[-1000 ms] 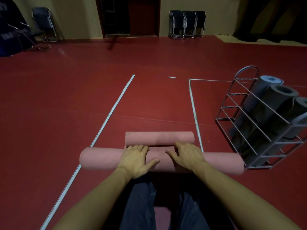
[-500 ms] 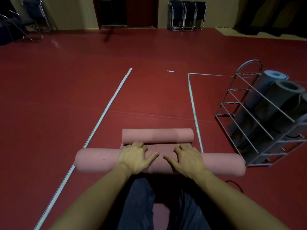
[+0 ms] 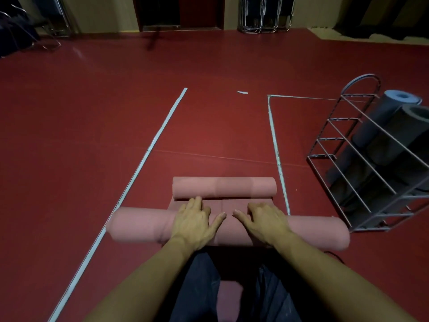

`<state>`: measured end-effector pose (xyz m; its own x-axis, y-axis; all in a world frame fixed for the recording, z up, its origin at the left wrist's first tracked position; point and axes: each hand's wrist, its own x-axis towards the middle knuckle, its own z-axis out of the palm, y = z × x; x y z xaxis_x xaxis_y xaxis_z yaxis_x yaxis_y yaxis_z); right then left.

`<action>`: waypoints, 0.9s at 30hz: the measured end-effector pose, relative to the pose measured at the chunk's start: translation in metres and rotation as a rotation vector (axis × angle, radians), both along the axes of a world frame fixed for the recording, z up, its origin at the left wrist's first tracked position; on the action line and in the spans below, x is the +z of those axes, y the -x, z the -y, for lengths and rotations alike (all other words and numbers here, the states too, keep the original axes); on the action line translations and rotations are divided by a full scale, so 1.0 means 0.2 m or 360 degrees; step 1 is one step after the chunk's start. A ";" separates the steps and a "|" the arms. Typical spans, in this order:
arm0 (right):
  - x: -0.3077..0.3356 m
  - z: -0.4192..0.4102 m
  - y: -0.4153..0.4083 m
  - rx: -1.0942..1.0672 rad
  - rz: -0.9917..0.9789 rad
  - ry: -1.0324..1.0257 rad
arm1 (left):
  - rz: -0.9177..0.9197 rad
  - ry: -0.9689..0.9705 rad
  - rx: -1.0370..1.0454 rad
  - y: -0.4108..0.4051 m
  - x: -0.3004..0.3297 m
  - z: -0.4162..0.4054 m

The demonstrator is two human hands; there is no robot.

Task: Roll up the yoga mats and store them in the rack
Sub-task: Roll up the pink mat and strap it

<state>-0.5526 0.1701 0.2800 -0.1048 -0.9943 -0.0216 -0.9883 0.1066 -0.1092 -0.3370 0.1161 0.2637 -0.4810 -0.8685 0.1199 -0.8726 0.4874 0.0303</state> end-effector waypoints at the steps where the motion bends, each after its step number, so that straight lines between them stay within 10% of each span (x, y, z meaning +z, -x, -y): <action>1: -0.02 0.00 0.00 0.0027 -0.0010 0.0028 | 0.0035 -0.0031 0.0012 0.01 -0.01 0.02; 27: -0.16 0.08 -0.02 0.0051 -0.0186 -0.0116 | 0.0219 -0.0265 0.0068 0.05 -0.08 0.12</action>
<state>-0.5493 0.1545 0.2484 -0.0790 -0.9934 -0.0837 -0.9969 0.0782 0.0134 -0.3478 0.0919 0.2484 -0.4449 -0.8909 -0.0911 -0.8940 0.4479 -0.0134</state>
